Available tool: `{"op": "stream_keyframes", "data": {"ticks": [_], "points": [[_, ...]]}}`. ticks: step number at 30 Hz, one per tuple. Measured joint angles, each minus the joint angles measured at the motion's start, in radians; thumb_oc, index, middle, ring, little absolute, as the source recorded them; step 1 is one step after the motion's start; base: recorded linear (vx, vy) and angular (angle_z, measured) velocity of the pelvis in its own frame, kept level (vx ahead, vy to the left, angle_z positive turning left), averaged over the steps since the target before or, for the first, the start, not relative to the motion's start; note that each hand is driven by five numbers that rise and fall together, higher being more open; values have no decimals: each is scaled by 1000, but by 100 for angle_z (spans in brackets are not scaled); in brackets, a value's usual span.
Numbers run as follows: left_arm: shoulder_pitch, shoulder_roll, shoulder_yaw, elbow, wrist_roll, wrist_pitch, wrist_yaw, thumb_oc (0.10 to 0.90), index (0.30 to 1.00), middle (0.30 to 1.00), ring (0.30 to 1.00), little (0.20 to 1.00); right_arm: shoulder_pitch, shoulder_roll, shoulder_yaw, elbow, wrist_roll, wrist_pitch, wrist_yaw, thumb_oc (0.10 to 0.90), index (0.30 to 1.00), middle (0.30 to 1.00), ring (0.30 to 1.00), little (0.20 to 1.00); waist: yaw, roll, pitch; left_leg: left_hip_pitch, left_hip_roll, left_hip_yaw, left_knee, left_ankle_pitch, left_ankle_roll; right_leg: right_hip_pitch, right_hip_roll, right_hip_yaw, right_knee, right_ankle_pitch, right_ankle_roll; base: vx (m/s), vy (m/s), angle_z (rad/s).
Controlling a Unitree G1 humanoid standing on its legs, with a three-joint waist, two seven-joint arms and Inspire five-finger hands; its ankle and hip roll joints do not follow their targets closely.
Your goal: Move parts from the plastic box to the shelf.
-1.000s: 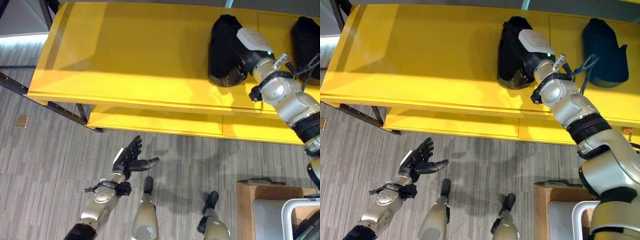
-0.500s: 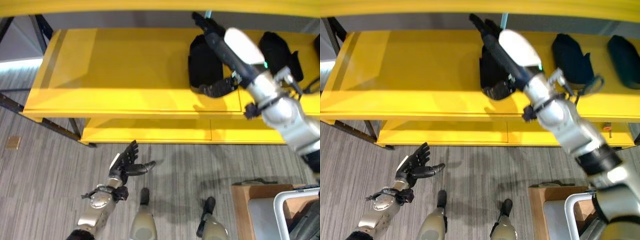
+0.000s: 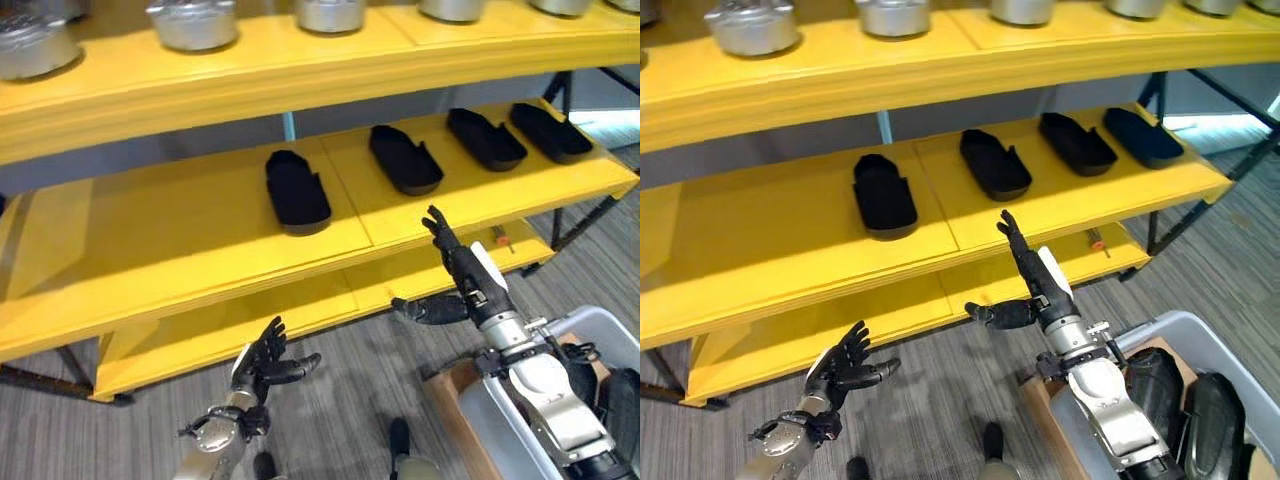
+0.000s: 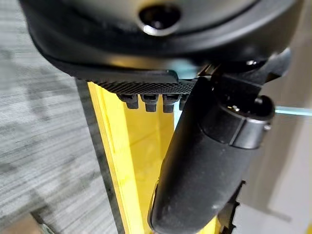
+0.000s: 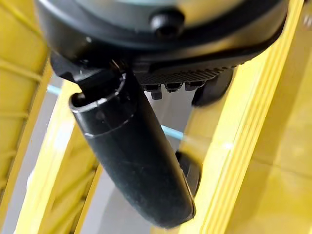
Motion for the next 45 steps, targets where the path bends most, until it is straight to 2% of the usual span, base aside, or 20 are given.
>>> {"op": "stream_keyframes", "data": {"ticks": [5, 8, 9, 10, 13, 16, 18, 19, 21, 22, 24, 26, 33, 34, 35, 38, 40, 42, 44, 45], "points": [[15, -23, 25, 18, 0, -1, 3, 900, 1000, 1000, 1000, 1000, 36, -21, -4, -57, -48, -22, 2, 900, 1000, 1000, 1000, 1000, -15, 21, -14, 1, 36, 2, 4, -2, 19, -100, 34, 23, 162, -77, -31, -49, -162, -17], [38, -16, 72, 18, 0, -2, 9, 900, 1000, 1000, 1000, 1000, 37, -13, 23, -57, -47, -34, 14, 900, 1000, 1000, 1000, 1000, -3, 6, -16, 1, 57, 33, 64, -41, 81, -206, 68, 67, 348, -156, -79, -57, -166, -62], [43, 1, 83, 18, 0, -2, 11, 900, 1000, 1000, 1000, 1000, 42, -10, 27, -55, -47, -36, 14, 900, 1000, 1000, 1000, 1000, 11, -21, -14, -1, 49, 5, 116, -60, 112, -245, 75, 96, 422, -197, -94, 17, -180, -103], [39, 14, 81, 24, 0, -2, 25, 900, 1000, 1000, 1000, 1000, 40, 6, 26, -30, -47, -36, 11, 900, 1000, 1000, 1000, 1000, 50, -60, -7, -70, 28, -171, 258, -38, 188, -242, 95, 156, 422, -202, -123, 51, -159, -94], [29, -4, 50, 25, 1, -2, 16, 900, 1000, 1000, 1000, 1000, 58, 10, -7, -7, -44, -31, -8, 900, 1000, 1000, 1000, 1000, 61, -83, 6, -187, -156, -312, 359, -145, 81, -172, 52, 190, 256, -165, -127, 63, -59, -49], [33, -22, 31, 24, 1, -7, 4, 900, 1000, 1000, 1000, 1000, 69, 25, -22, -6, -27, -33, -9, 900, 1000, 1000, 1000, 1000, 64, -89, 10, -234, -397, -316, 360, -179, 133, -112, 19, 152, 176, -121, -146, 76, -13, -35], [36, -23, 28, 24, 1, -7, 4, 900, 1000, 1000, 1000, 1000, 63, 29, -5, -9, -26, -36, -8, 900, 1000, 1000, 1000, 1000, 61, -55, 2, -253, -477, -350, 376, -214, 184, -114, 61, 170, 158, -132, -119, 74, 65, -93], [41, -22, 33, 21, 1, -8, 5, 900, 1000, 1000, 1000, 1000, 63, 33, 4, -12, -26, -36, -8, 900, 1000, 1000, 1000, 1000, 70, 4, -18, -243, -452, -406, 334, -212, 233, -113, 131, 196, 148, -143, -75, 123, 113, -145], [46, -11, 64, 22, 1, -8, 21, 900, 1000, 1000, 1000, 1000, 66, 72, 28, -11, -27, -35, 1, 900, 1000, 1000, 1000, 1000, 80, -10, -14, -239, -420, -363, 285, -157, 217, -178, 190, 257, 372, -204, -88, 116, 105, -96], [50, -4, 62, 18, 1, -9, 23, 900, 1000, 1000, 1000, 1000, 80, 90, 25, -10, -26, -35, 4, 900, 1000, 1000, 1000, 1000, 45, -48, -25, -203, -433, -352, 191, -142, 190, -121, 176, 267, 404, -246, -91, 97, 103, -5], [36, -4, 39, 19, 1, -9, 21, 900, 1000, 1000, 1000, 1000, 69, 101, 7, -6, -26, -27, 9, 900, 1000, 1000, 1000, 1000, 36, -75, -25, -169, -422, -299, 178, -111, 250, -42, 139, 297, 227, -238, -132, 92, 151, -36], [42, -4, 29, 15, 2, -5, 20, 900, 1000, 1000, 1000, 1000, 71, 92, 8, -18, -27, -22, 15, 900, 1000, 1000, 1000, 1000, 6, -57, -27, -114, -388, -277, 108, -54, 206, -34, 148, 295, 214, -213, -100, 24, 79, -45], [16, 34, 18, -1, 23, -9, 24, 900, 1000, 1000, 1000, 1000, 11, 94, 40, -17, -33, -17, 20, 900, 1000, 1000, 1000, 1000, 12, -45, -24, -76, -384, -88, 26, -35, 208, -86, 158, 459, 183, -158, -55, -76, 61, -86], [-9, 62, 23, -2, 23, -10, 30, 900, 1000, 1000, 1000, 1000, -62, 107, 81, -13, -65, -18, 16, 900, 1000, 1000, 1000, 1000, 24, -43, -7, -106, -360, -5, 54, -47, 226, -131, 152, 382, 152, -98, -6, -77, -112, -207], [-47, 59, 32, 4, 25, -10, 30, 900, 1000, 1000, 1000, 1000, -109, 121, 95, -7, -69, -21, 1, 900, 1000, 1000, 1000, 1000, 43, -32, 25, -129, -345, 37, 90, -68, 249, -158, 55, 156, 212, -128, -15, 32, -195, -200], [-66, 44, 33, 1, 32, -22, 32, 900, 1000, 1000, 1000, 1000, -141, 128, 119, 7, -93, -12, -6, 900, 1000, 1000, 1000, 1000, 46, 10, 58, -130, -325, 93, 131, -101, 225, -108, -234, -172, 203, -120, 7, 67, -187, -81], [-41, 46, 49, 3, 32, -23, 31, 900, 1000, 1000, 1000, 1000, -123, 128, 135, 8, -109, -11, -6, 900, 1000, 1000, 1000, 1000, 65, 2, 65, -105, -310, 115, 133, -108, 195, -58, -312, -94, 123, -63, 66, 72, -190, -63], [-29, 59, 66, -1, 32, -24, 30, 900, 1000, 1000, 1000, 1000, -101, 127, 134, 9, -112, -9, -7, 900, 1000, 1000, 1000, 1000, 63, -46, 65, -93, -304, 114, 132, -99, 162, -10, -332, -114, 98, -24, 100, 137, -270, -6], [3, 66, 106, -8, 32, -25, 31, 900, 1000, 1000, 1000, 1000, -68, 136, 136, 10, -127, -3, -1, 900, 1000, 1000, 1000, 1000, 78, -110, 52, -55, -286, 112, 78, -61, 114, 38, -251, -116, 71, -51, 94, 155, -276, -10], [27, 40, 119, 2, 32, -22, 40, 900, 1000, 1000, 1000, 1000, -70, 127, 136, 15, -129, 1, 2, 900, 1000, 1000, 1000, 1000, 89, -87, 49, -38, -240, 122, 57, -34, 97, 45, -202, -112, 53, -41, 82, 166, -280, -45]]}}
